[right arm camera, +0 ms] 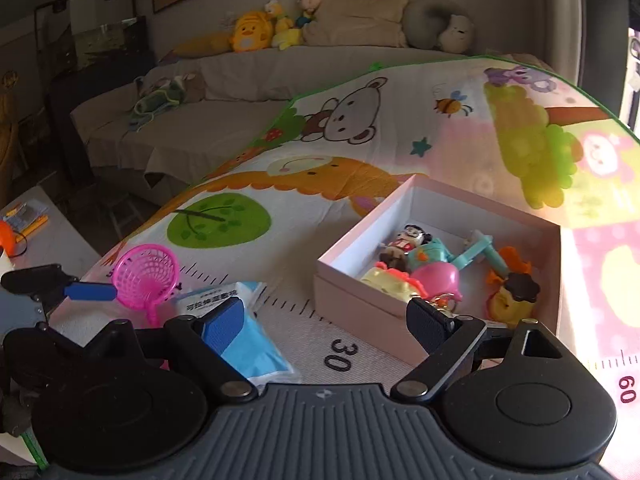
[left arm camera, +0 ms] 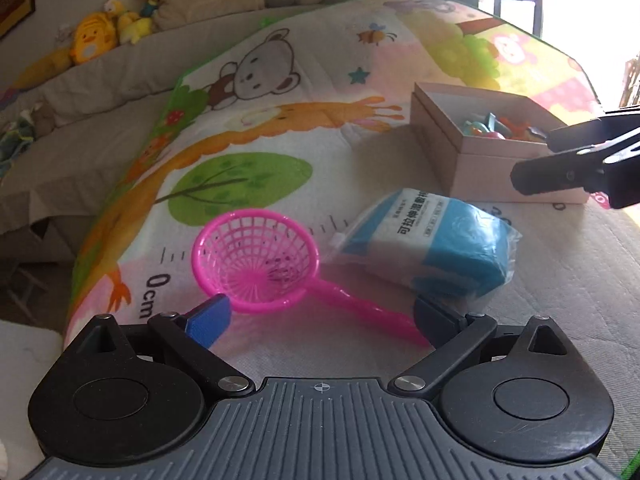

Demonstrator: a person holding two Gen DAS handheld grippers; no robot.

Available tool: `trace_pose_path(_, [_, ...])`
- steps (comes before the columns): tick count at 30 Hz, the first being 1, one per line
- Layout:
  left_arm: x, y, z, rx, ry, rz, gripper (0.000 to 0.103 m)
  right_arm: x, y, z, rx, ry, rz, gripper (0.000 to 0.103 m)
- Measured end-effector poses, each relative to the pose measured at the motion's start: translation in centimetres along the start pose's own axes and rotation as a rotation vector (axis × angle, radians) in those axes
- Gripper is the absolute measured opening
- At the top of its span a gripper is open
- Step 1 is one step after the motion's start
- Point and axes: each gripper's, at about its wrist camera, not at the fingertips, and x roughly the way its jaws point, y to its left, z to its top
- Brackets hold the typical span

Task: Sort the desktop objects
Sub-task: 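Carry keychain and crank over the pink box and open both grippers, then grasp the blue wet-wipes pack with the right gripper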

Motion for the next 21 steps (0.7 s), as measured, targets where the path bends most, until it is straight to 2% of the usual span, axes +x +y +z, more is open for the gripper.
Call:
trace_pose_path(6, [0.2,1.7,-0.3,-0.048,0.023,0.033,0.101,4.8,4.0,-0.5,-0.042,0.083,0.084,0.087])
trace_pose_path(8, [0.2,2.0,-0.2,-0.061,0.02,0.029,0.101,5.7,4.2,-0.9,-0.049,0.119,0.076,0.064])
trace_pose_path(10, [0.3,1.9,-0.1,-0.061,0.017,0.026,0.101,5.4,3.7,-1.8,-0.025,0.133,0.076,0.051])
trace_pose_path(13, [0.7,1.6,0.3,-0.049,0.014,0.02,0.102,3.5,2.4,-3.0,0.019,0.116,0.047,0.05])
trace_pose_path(21, [3.0,1.2,1.2,-0.074,0.021,0.031,0.103,-3.0,-3.2,-8.3,0.197,0.085,-0.166,0.05])
